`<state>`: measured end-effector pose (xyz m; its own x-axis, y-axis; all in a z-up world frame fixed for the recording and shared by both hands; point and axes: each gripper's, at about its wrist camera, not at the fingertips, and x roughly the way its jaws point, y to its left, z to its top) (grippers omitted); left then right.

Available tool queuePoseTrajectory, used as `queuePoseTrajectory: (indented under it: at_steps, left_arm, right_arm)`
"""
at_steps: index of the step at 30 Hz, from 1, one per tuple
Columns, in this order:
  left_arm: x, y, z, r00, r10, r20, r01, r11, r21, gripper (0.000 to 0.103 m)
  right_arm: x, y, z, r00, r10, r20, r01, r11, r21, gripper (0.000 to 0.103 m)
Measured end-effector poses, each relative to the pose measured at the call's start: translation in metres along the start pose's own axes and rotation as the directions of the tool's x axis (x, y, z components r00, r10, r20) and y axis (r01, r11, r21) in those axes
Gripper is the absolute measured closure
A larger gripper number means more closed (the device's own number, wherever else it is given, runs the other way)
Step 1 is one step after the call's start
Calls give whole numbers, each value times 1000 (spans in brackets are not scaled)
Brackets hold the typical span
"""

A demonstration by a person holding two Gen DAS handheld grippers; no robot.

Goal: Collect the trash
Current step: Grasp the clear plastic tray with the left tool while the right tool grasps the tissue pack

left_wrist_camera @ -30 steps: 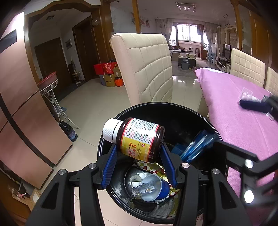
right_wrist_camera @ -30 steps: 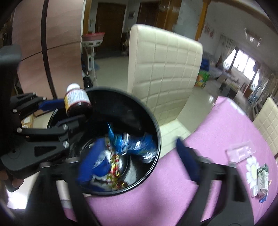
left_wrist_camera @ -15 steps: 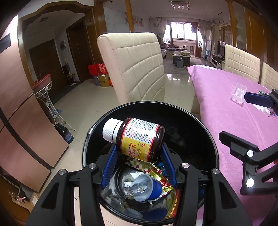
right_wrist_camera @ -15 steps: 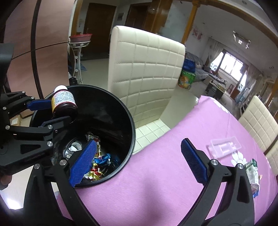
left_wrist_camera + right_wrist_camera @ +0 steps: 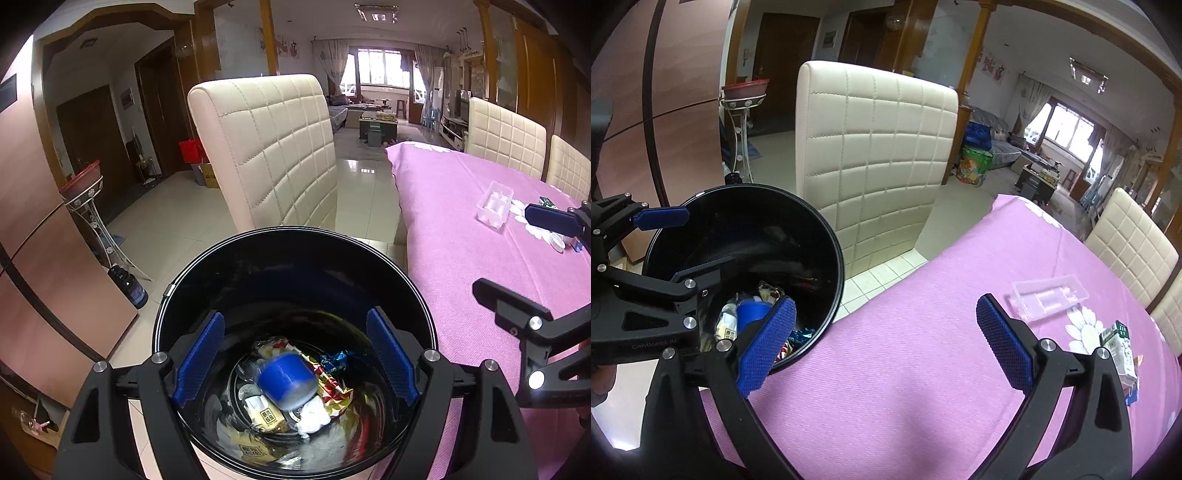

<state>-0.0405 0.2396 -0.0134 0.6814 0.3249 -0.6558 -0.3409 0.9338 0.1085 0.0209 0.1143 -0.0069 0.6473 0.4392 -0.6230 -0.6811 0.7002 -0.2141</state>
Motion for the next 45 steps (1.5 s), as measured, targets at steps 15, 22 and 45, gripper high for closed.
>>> queuePoseTrajectory:
  at_steps: [15, 22, 45]
  left_arm:
    - [4, -71, 24, 993, -121, 7, 119, 985, 128, 25]
    - [14, -131, 49, 973, -223, 56, 209, 960, 184, 25]
    - [122, -268, 105, 964, -251, -83, 263, 885, 384, 25]
  right_arm:
    - [-6, -111, -39, 984, -169, -60, 177, 969, 172, 7]
    - [-15, -182, -67, 957, -269, -108, 288, 920, 267, 14]
    - [35, -307, -109, 915, -286, -285, 388, 817, 427, 42]
